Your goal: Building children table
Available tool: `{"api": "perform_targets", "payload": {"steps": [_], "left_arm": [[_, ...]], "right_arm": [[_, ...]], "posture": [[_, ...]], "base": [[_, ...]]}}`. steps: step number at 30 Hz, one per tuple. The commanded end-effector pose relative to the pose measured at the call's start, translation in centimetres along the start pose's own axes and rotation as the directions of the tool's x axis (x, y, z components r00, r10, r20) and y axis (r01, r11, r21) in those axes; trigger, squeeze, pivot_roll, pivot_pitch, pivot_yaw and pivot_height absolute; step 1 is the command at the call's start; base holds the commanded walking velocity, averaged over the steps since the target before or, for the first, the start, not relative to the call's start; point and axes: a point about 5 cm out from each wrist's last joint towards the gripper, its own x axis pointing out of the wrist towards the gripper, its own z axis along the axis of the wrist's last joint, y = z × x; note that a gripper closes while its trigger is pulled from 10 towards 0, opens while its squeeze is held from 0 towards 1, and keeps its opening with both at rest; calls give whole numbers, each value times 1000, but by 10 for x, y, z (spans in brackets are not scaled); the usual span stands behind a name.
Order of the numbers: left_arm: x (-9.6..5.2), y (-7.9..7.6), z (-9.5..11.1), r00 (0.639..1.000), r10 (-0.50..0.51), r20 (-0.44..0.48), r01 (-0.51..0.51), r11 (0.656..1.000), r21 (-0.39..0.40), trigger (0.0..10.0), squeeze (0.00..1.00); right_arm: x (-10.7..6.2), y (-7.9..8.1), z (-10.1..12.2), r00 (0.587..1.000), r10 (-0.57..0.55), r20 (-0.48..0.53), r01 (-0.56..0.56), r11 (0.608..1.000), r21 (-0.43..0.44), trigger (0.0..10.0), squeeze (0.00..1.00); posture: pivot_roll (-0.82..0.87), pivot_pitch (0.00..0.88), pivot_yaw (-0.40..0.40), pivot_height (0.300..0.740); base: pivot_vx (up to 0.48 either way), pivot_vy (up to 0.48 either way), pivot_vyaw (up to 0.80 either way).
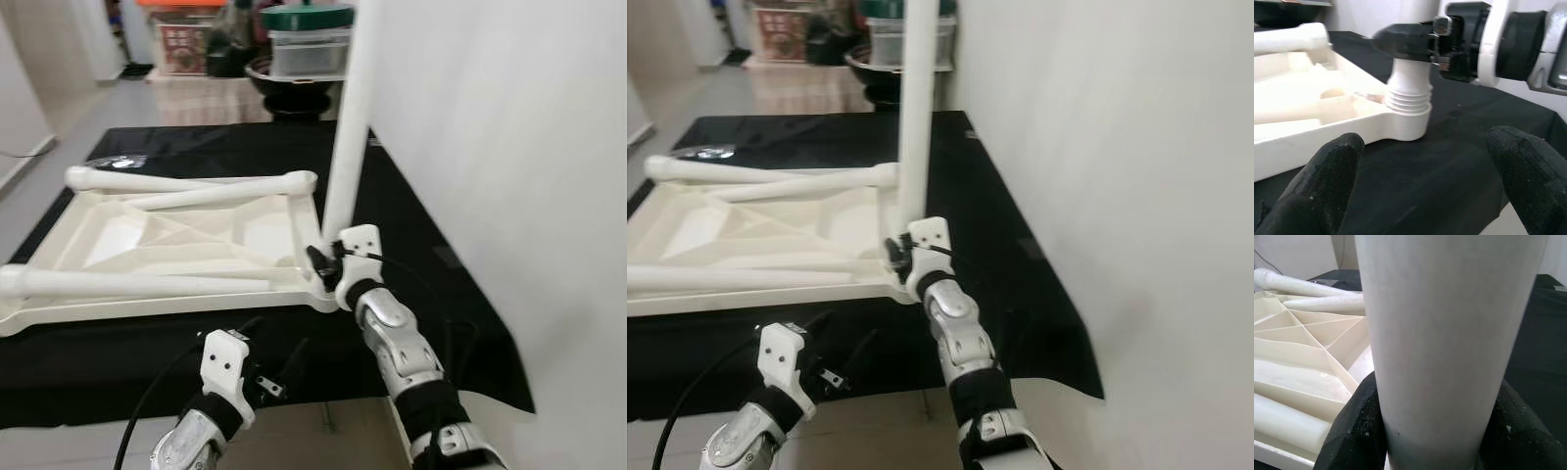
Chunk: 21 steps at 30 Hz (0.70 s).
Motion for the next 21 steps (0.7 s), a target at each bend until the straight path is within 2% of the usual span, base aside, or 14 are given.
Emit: {"api": "perform_targets", "payload": {"steps": [1,3,4,7,8,10,11,13,15,16,18,19,20,21], "left_arm": [[-3,1,-5,1000,17,-19,-17,1000,-8,10000,0],[-3,1,-5,1000,17,-19,-17,1000,-8,10000,0],[-2,1,-5,1000,20,-18,-20,1000,-9,10000,0],[-1,1,-5,1000,20,-18,-20,1000,-11,10000,0],[-1,1,-5,1000,19,-18,-19,1000,-12,10000,0],[0,1,-6,1000,17,-18,-18,1000,-13,10000,0],[0,0,-6,1000,16,-17,-17,1000,-14,10000,0],[0,0,-5,1000,16,-17,-16,1000,-15,10000,0],[0,0,-5,1000,17,-15,-18,1000,-14,10000,0],[0,0,-5,1000,17,-15,-18,1000,-14,10000,0],[0,-1,-5,1000,20,-15,-20,1000,-13,10000,0],[0,-1,-5,1000,20,-15,-20,1000,-13,10000,0],[0,-1,-5,1000,21,-14,-21,1000,-11,10000,0],[0,-1,-5,1000,21,-14,-21,1000,-11,10000,0]], "right_arm": [[0,13,-17,996,37,-86,-34,999,31,10000,0],[0,13,-17,996,37,-86,-34,999,31,10000,0],[1,15,-6,994,96,-50,-94,995,39,10000,1000],[3,14,7,974,226,-18,-225,974,36,10000,1000],[5,11,13,956,295,-6,-295,955,20,10000,875],[6,8,17,941,338,0,-338,941,7,10000,875],[7,3,23,922,387,7,-386,922,-36,10000,0],[8,0,28,908,418,9,-416,907,-67,10000,0],[5,-2,37,806,590,-44,-587,788,-184,10000,0],[5,-2,37,806,590,-44,-587,788,-184,10000,0],[3,-3,36,753,652,-95,-655,727,-205,10000,0],[3,-3,36,753,652,-95,-655,727,-205,10000,0],[1,-5,35,708,693,-132,-704,679,-208,10000,0],[1,-5,35,708,693,-132,-704,679,-208,10000,0]], "posture": [[33,87,-48,740],[33,87,-48,740],[34,83,-53,740],[33,82,-52,740],[34,80,-51,740],[34,79,-52,740],[35,79,-55,740],[35,79,-55,740],[46,80,-58,740],[46,80,-58,740],[53,80,-59,740],[53,80,-59,740],[54,79,-59,740],[54,79,-59,740]], "base": [[0,0,0],[0,0,0],[0,0,0],[0,0,0],[0,0,0],[0,0,0],[0,0,0],[0,0,0],[0,0,0],[0,0,0],[0,0,0],[0,0,0],[0,0,0],[0,0,0]]}}
